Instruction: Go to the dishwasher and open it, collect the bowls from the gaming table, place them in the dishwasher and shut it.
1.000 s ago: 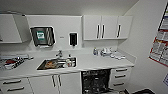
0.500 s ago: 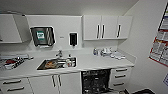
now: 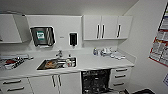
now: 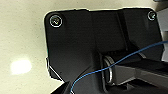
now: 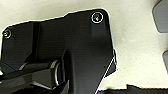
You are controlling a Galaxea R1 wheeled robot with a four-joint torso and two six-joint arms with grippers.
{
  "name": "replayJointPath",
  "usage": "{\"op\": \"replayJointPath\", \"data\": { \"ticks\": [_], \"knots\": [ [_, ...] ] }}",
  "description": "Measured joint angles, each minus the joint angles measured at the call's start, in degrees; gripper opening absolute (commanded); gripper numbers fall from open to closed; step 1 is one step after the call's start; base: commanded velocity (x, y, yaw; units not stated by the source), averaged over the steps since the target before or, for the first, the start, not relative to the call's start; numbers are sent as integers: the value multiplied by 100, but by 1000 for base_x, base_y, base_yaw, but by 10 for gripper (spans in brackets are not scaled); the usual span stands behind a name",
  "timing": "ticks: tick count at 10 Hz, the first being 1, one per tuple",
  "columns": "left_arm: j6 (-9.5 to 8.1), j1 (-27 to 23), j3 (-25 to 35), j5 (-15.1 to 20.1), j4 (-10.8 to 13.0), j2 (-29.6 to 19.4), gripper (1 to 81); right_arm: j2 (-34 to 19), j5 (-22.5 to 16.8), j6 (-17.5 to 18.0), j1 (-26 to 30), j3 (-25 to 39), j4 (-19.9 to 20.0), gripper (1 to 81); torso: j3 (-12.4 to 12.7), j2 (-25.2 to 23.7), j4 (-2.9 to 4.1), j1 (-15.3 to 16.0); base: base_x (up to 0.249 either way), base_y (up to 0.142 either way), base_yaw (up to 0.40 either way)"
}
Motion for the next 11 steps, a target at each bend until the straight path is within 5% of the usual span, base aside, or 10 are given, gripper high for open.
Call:
{"op": "replayJointPath", "data": {
  "ticks": [3, 5, 6, 7, 9, 11],
  "knots": [
    [0, 68, -20, 508, -316, 76, 811, 5, -2, 0, 0, 0, 0, 811, 0, 0, 0, 0, 0, 0, 0],
    [27, 118, -146, 740, -1320, 211, 811, 5, 0, 0, 2, -5, 0, 811, 0, 0, 0, 0, 0, 0, 0],
    [512, 129, -204, 862, -1972, 233, 811, 5, -7, 0, 16, -5, 0, 811, 0, 0, 0, 0, 0, 0, 0],
    [1290, 132, -240, 991, -2772, 244, 811, 5, -5, 0, 46, -5, 0, 811, 0, 0, 0, 0, 0, 0, 0],
    [3255, 140, -262, 1074, -4415, 255, 811, 5, 2, 0, 61, -5, 0, 811, 0, 0, 0, 0, 0, 0, 0],
    [6094, 143, -258, 1284, -6935, 265, 811, 2, 0, 0, 61, -5, 0, 811, 0, 0, 0, 0, 0, 0, 0]
  ]
}}
